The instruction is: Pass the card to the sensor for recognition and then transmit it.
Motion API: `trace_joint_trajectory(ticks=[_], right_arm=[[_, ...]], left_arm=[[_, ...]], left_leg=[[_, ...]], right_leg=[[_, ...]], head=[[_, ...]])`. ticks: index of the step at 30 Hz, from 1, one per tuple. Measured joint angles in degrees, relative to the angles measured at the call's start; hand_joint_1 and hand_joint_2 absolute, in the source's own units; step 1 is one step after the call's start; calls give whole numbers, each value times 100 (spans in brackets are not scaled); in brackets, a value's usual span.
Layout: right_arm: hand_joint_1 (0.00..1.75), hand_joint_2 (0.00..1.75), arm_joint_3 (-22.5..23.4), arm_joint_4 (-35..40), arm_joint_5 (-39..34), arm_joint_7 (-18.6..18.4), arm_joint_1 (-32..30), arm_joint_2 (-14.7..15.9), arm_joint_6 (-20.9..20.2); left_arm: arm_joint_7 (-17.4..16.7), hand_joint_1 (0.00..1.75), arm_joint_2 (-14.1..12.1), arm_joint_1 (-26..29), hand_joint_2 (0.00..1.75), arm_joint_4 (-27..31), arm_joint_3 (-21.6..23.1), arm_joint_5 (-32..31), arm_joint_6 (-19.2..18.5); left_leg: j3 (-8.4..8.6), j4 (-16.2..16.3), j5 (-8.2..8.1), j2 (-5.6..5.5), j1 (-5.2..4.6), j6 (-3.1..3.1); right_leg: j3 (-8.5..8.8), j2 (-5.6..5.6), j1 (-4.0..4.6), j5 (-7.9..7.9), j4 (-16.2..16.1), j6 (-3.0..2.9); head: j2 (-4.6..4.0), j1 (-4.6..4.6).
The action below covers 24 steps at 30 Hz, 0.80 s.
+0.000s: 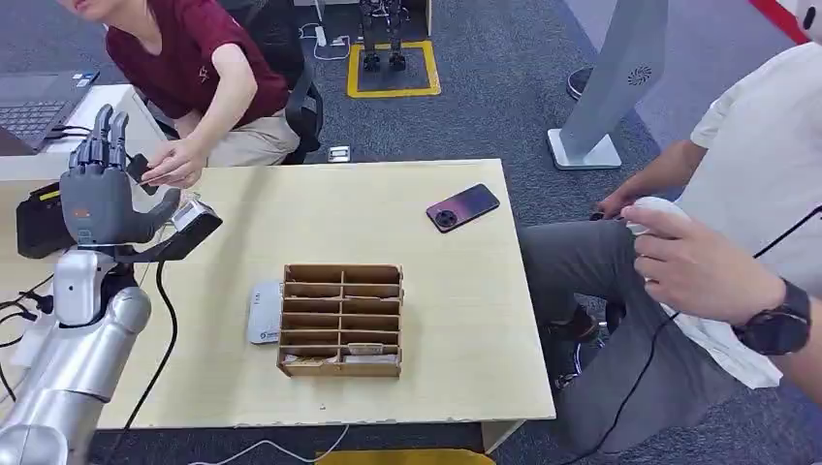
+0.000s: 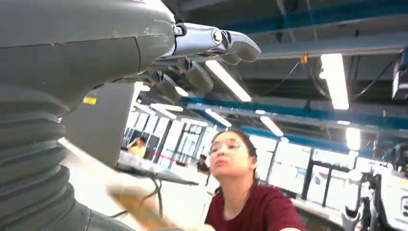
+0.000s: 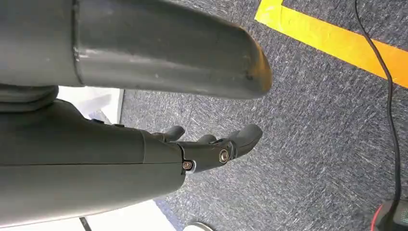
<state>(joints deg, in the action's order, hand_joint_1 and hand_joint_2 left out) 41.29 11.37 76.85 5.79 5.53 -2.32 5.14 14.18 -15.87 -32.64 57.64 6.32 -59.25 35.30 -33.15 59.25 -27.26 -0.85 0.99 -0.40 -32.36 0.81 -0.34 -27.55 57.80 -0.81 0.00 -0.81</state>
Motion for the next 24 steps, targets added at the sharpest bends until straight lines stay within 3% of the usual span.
trace_joint_trajectory(ticks=[3,5,7,10,14,19,24], right_arm=[[0,0,0,0,-15,24,-4,-2,18],[0,0,0,0,-64,53,-16,0,26],[0,0,4,0,-125,94,-62,0,52],[0,0,11,0,-136,116,-119,7,61],[0,0,68,0,-251,133,-206,35,94],[0,0,205,0,-350,160,-272,52,149],[0,0,262,0,-350,160,-276,61,149]], left_arm=[[30,0,-9,1,175,-17,31,252,-272],[234,0,-59,51,175,35,101,685,-773],[433,0,-177,268,175,418,223,1206,-1511],[457,0,-299,563,175,858,348,1412,-1874],[730,0,-658,1151,175,1903,634,1897,-2873],[758,0,-1066,1898,175,3264,1081,1855,-3103],[752,0,-1266,2134,175,3795,1274,1842,-3112]], left_leg=[[0,0,0,0,0,0],[-2,0,0,1,0,0],[-2,0,-1,5,0,0],[-7,-1,-1,4,1,0],[-7,-2,-7,13,0,1],[-14,-2,-9,13,0,1],[-14,-2,-7,12,0,2]], right_leg=[[0,0,0,0,0,0],[1,0,0,0,0,0],[-1,6,0,0,0,0],[-5,6,0,-1,0,1],[-8,13,0,-4,0,2],[-15,12,0,-6,-1,4],[-13,9,0,-5,0,4]], head=[[0,-2],[0,0],[0,0],[0,2],[0,0],[0,0],[0,0]])
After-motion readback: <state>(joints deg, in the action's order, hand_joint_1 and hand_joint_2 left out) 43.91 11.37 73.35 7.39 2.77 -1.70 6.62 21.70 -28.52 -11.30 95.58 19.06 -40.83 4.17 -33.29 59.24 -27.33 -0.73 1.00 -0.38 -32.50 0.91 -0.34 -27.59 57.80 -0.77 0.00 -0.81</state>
